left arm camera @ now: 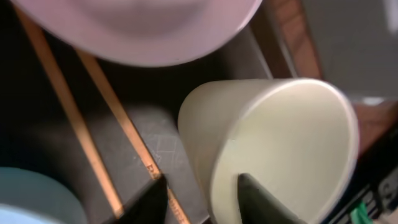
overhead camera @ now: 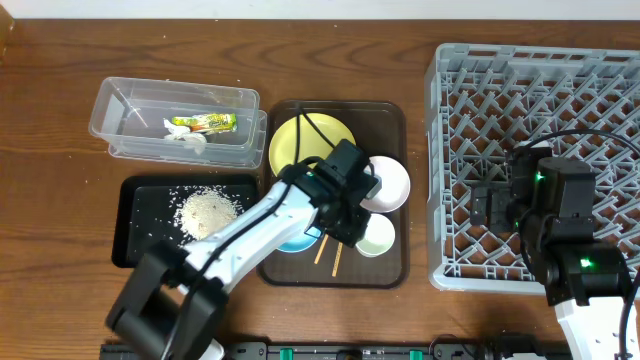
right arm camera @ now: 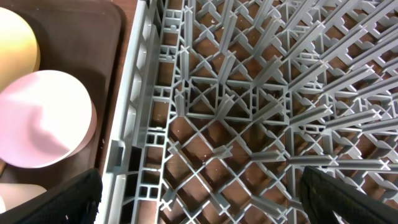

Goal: Sort waste into correct bins and load items into the dishwasher rack
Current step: 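Grasp the white cup with the left gripper and lift it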

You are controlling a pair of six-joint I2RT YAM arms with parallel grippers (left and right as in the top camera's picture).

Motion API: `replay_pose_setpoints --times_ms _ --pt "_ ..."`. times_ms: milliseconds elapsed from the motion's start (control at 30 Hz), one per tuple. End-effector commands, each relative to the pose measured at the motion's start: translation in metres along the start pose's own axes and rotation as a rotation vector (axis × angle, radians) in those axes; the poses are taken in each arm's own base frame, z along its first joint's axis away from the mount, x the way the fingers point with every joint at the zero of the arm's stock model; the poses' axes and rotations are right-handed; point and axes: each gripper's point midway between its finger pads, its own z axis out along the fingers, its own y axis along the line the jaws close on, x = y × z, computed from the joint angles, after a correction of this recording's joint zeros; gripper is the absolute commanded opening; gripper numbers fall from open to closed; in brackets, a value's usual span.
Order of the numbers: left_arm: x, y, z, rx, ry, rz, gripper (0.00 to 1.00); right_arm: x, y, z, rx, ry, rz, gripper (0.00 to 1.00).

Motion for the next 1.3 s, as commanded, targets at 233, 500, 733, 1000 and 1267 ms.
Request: replay_pose_setpoints --times_ms 233,500,733,1000,1267 --pt "-0.009 0.003 -0.021 0.009 -0.056 -0.033 0.06 -0.007 0.000 -0.005 0.000 -0.018 0.019 0.99" --pt "-0.049 0.054 -0.109 0.030 -0.366 -0.298 0.06 -0.035 0.000 -0.006 -0.005 -0.133 0.068 0.99" --pt "-0.095 0.066 -0.148 0.451 -0.506 -0.484 0.06 -0.036 0.081 -0.005 -0.489 -0.102 -0.020 0.99" --pt "-0.100 0.032 -0.140 0.850 -0.327 -0.472 0.06 -0.013 0.153 -0.016 -1.010 -0.021 -0.165 0.99" --pt "-0.092 0.007 -0.137 0.955 -0.236 -0.423 0.06 -0.016 0.184 0.006 -1.126 -0.048 -0.252 0.99"
